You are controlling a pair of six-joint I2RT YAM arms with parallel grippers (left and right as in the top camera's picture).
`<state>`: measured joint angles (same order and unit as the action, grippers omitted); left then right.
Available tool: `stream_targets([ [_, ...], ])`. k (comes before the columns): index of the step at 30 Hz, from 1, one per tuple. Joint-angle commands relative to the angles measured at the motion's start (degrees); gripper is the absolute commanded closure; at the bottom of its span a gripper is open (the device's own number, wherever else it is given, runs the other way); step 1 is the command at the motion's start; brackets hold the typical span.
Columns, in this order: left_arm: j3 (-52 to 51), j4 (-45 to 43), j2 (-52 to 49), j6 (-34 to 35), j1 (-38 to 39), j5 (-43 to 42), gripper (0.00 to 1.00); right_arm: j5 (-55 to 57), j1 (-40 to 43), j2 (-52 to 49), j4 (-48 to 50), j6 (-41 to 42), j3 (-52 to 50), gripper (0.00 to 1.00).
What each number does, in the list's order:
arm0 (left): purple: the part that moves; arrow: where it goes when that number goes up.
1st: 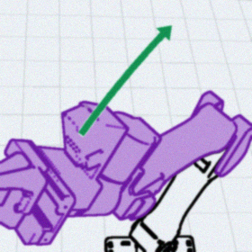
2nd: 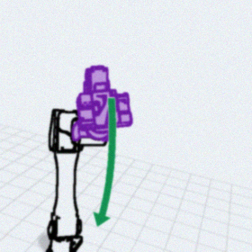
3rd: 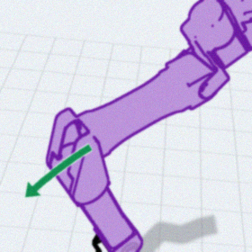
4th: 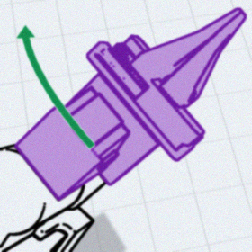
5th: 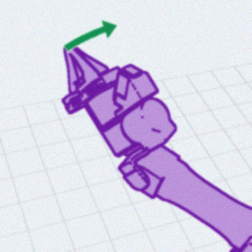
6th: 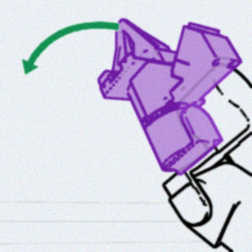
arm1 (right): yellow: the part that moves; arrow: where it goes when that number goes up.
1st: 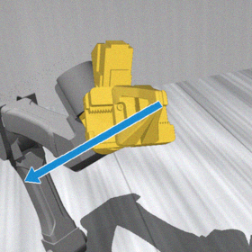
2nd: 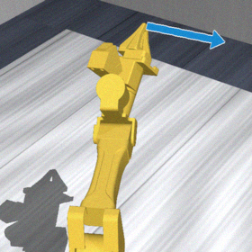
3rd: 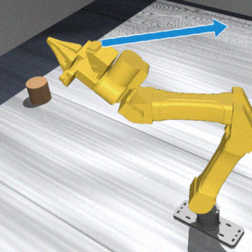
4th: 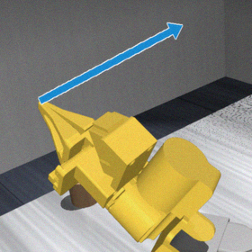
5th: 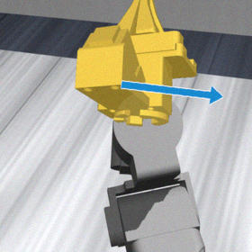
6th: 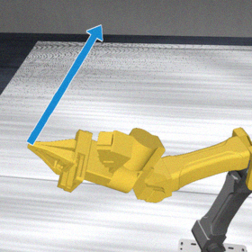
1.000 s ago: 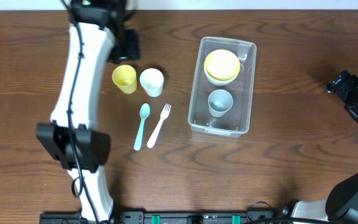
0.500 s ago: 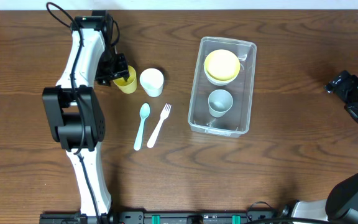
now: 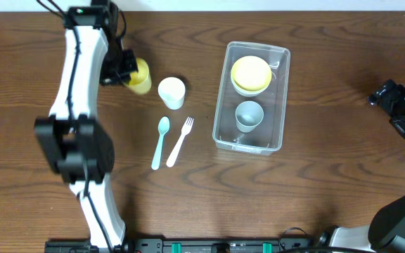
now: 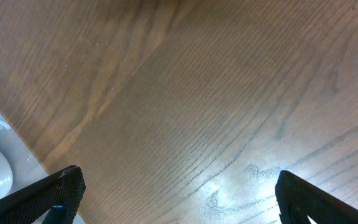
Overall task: Pack container
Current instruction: 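Grasp the yellow cup with left gripper and place it into grey cup, then move left gripper to the white cup and grasp it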
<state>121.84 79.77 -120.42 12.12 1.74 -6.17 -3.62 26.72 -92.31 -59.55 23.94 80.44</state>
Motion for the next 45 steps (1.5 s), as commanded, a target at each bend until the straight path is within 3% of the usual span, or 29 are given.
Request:
stream_targets([
  [1, 2.80, 1.11, 11.06, -1.62, 8.24, -0.87, 0.94, 0.22, 0.11, -0.17, -0.07, 0.87, -0.13, 0.01],
  [9, 1.29, -1.31, 12.79, -2.23, 30.99, 4.35, 0.94, 0.20, 0.11, -0.17, -0.07, 0.87, -0.15, 0.01],
  [19, 0.13, -6.08, -2.21, -2.21, 39.80, 4.70, 0.93, 0.22, 0.11, -0.17, -0.07, 0.87, -0.13, 0.01],
  [23, 0.13, -8.81, -7.69, -2.21, 40.02, 4.70, 0.92, 0.22, 0.11, -0.17, -0.07, 0.87, -0.15, 0.01],
  [26, 0.13, -9.16, -8.81, -2.16, 39.91, 4.70, 0.86, 0.20, 0.11, -0.17, -0.07, 0.87, -0.13, 0.01],
  [27, 0.28, -8.98, -8.74, -1.97, 39.91, 4.70, 0.83, 0.22, 0.11, -0.17, -0.07, 0.85, -0.13, 0.01],
  [31, 3.58, -5.95, -6.32, -1.79, 39.74, 4.72, 0.52, 0.22, 0.11, -0.17, -0.07, 0.85, -0.13, 0.01],
  [36, 7.52, -1.46, 1.27, -1.73, 37.88, 8.85, 0.41, 0.22, 0.11, -0.17, -0.07, 0.87, -0.13, 0.01],
  [40, 7.52, 2.21, 7.96, -1.33, 32.65, 15.02, 0.28, 0.22, 0.11, -0.17, -0.07, 0.87, -0.15, 0.01],
  [45, 5.75, 4.61, 8.72, 0.55, 21.38, 13.35, 0.25, 0.20, 0.11, -0.17, -0.07, 0.87, -0.13, 0.01],
])
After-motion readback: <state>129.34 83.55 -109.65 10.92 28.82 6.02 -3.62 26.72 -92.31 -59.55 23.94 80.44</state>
